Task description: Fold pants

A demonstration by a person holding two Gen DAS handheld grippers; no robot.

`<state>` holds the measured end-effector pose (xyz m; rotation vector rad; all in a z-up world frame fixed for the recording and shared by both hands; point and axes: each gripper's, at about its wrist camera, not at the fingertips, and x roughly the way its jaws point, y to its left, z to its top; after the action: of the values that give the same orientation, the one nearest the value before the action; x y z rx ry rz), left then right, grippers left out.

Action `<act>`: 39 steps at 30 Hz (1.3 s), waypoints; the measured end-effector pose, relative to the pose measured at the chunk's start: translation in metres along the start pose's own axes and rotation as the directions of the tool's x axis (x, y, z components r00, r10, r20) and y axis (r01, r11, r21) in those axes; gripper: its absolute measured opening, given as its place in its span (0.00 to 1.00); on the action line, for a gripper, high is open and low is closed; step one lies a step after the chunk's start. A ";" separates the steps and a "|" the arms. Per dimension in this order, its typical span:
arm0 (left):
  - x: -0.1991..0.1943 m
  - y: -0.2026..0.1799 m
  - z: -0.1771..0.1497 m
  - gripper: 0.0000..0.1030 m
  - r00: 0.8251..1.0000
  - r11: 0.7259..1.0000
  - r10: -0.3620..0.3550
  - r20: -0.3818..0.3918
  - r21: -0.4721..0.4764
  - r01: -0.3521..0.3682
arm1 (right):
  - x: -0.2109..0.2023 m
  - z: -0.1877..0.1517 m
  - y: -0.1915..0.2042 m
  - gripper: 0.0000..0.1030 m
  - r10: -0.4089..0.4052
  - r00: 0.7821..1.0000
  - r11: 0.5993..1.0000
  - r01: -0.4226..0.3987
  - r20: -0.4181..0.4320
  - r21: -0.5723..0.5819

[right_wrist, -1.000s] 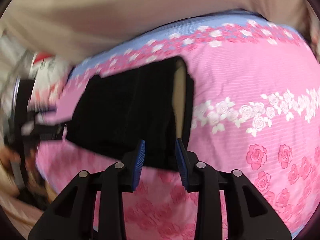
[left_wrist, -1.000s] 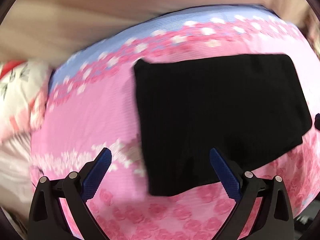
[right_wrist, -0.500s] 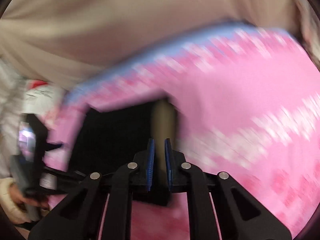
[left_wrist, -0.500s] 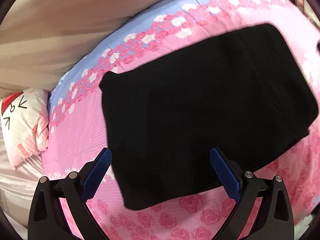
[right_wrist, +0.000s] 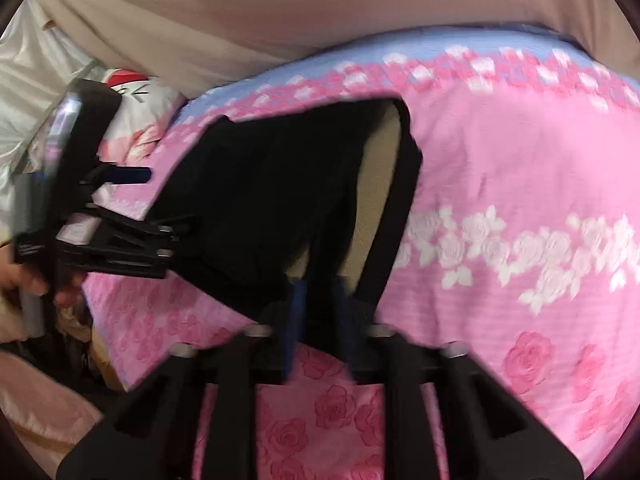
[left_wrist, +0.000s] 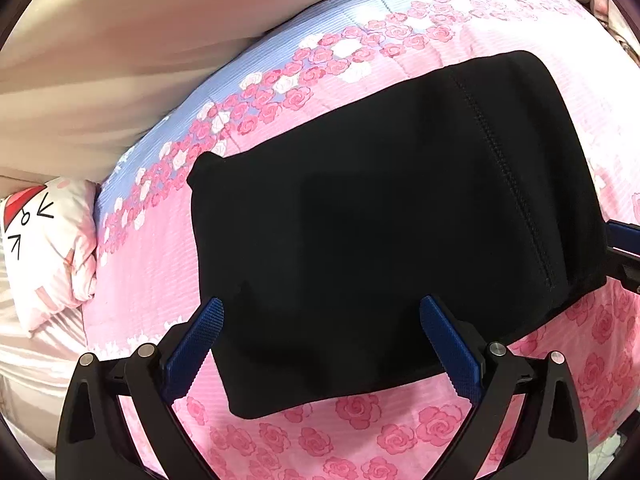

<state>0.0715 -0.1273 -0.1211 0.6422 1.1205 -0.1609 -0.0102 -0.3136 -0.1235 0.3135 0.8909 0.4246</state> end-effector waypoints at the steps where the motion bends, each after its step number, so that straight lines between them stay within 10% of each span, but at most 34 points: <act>1: -0.001 0.000 0.001 0.95 1.000 1.000 0.000 -0.001 -0.003 0.000 | -0.001 -0.005 -0.012 0.00 -0.023 1.000 0.999 0.023 -0.003 0.037; 4: -0.001 0.001 0.000 0.95 1.000 1.000 -0.013 -0.005 -0.020 0.013 | 0.016 -0.033 -0.045 0.01 -0.193 0.962 0.976 0.208 -0.193 0.063; 7: 0.004 0.004 -0.002 0.95 1.000 1.000 -0.009 -0.027 -0.029 0.008 | -0.007 -0.022 -0.027 0.10 -0.058 0.995 0.988 0.070 -0.084 0.141; 9: 0.003 0.008 -0.004 0.95 1.000 0.999 -0.014 -0.025 -0.035 0.013 | -0.013 -0.011 -0.008 0.58 -0.010 1.000 0.990 0.010 0.000 0.138; 11: 0.004 0.009 -0.005 0.95 1.000 0.999 -0.010 -0.030 -0.035 0.009 | -0.005 0.001 0.008 0.85 -0.036 0.997 0.995 0.030 0.065 0.097; 13: 0.006 0.010 -0.007 0.95 0.999 0.999 -0.010 -0.038 -0.041 0.008 | 0.020 0.010 0.010 0.75 0.005 0.999 0.998 -0.008 0.040 0.066; 17: 0.004 0.013 -0.007 0.95 0.999 0.999 0.004 -0.033 -0.039 -0.006 | 0.058 0.026 0.026 0.04 -0.011 0.998 0.999 0.009 -0.064 -0.040; 21: 0.003 0.025 -0.008 0.95 0.999 0.998 0.023 -0.029 -0.057 -0.025 | 0.009 0.056 0.032 0.04 0.036 0.997 0.996 -0.031 0.066 -0.082; 25: 0.012 0.038 -0.012 0.95 0.999 0.996 0.042 -0.033 -0.079 -0.044 | 0.056 0.024 -0.021 0.05 -0.109 0.983 0.994 0.104 -0.145 -0.038; 28: 0.028 0.038 -0.017 0.95 0.996 0.996 0.056 -0.071 -0.070 -0.061 | 0.039 0.029 -0.017 0.15 -0.098 0.992 0.995 0.101 -0.077 0.027; 32: 0.018 0.049 -0.024 0.95 0.996 0.993 0.070 -0.053 -0.090 -0.074 | 0.016 0.029 -0.029 0.81 -0.118 0.993 0.979 0.120 -0.023 0.167; 39: 0.012 0.116 -0.033 0.95 0.999 0.969 -0.031 -0.035 -0.245 0.022 | 0.079 0.020 -0.066 0.73 0.127 0.988 0.875 -0.073 -0.082 0.479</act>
<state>0.1008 -0.0127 -0.0948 0.4117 1.1642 -0.0316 0.0644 -0.3349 -0.1934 0.7988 1.0885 0.3154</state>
